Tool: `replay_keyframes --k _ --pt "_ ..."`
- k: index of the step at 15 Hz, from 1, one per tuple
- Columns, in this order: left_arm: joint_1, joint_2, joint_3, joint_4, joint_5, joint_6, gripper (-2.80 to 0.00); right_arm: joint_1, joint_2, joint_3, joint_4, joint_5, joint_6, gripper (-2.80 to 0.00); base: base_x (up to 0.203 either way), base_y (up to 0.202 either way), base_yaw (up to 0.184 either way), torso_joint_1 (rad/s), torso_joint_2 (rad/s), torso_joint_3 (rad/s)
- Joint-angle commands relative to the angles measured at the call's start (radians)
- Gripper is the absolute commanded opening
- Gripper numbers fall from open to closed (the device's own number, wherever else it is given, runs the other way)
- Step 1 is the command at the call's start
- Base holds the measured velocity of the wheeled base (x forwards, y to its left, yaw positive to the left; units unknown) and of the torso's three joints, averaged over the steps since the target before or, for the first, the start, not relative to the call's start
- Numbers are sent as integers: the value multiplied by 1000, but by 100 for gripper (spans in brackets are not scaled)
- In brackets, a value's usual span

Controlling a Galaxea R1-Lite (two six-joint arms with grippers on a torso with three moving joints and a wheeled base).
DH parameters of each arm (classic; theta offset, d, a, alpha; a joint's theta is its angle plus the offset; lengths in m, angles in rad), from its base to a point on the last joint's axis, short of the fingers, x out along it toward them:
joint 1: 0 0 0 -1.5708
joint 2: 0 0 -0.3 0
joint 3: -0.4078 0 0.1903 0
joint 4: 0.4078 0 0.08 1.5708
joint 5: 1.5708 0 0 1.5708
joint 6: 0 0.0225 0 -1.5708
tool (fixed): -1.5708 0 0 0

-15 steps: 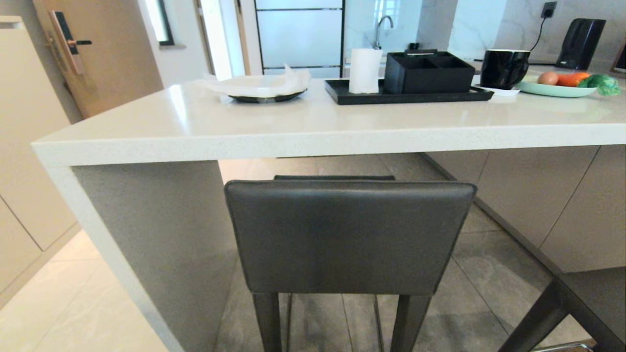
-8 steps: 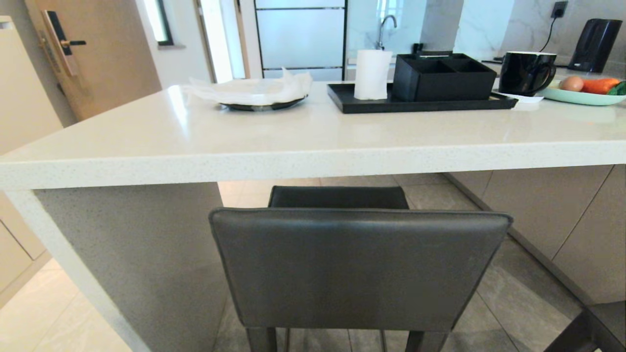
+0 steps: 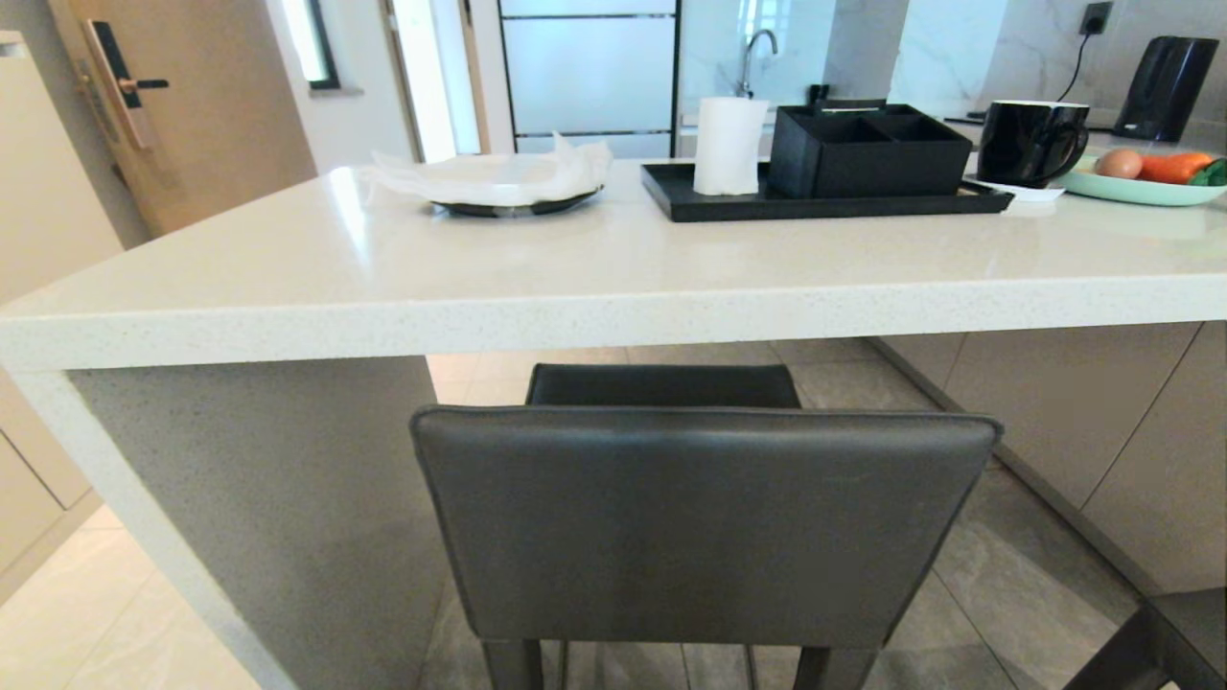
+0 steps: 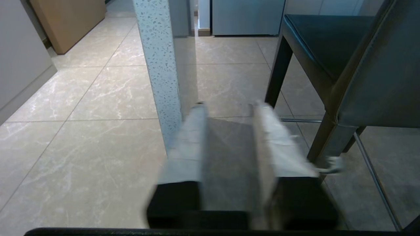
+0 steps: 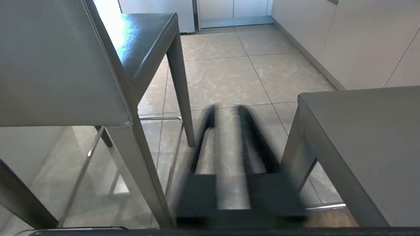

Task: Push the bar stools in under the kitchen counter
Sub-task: Pull the gray chair out from under the dining table

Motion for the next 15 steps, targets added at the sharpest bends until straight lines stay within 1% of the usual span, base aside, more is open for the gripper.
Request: replay_keyframes --k 1,10,11,12,13,14,15 --pt "0 0 2 0 1 -1 0 0 -1 2 1 1 1 0 0 0 0 0 0 0" --pt "0 1 2 1 1 6 0 0 -2 2 1 -1 1 0 0 0 0 0 0 0" --pt "-1 1 1 -1 -16 55 0 0 -2 2 0 2 -7 0 0 0 0 0 0 0" --pt "-1 1 0 -5 -45 127 0 0 -2 -1 1 12 -22 0 0 0 0 0 0 0" --pt "-1 1 0 -8 -55 135 0 0 -1 -3 9 13 -31 0 0 0 0 0 0 0" --pt "-1 2 0 -9 -52 112 0 0 3 -3 11 14 -32 0 0 0 0 0 0 0" --pt "-1 0 2 -16 -51 115 0 0 2 -7 12 17 -37 0 0 0 0 0 0 0"
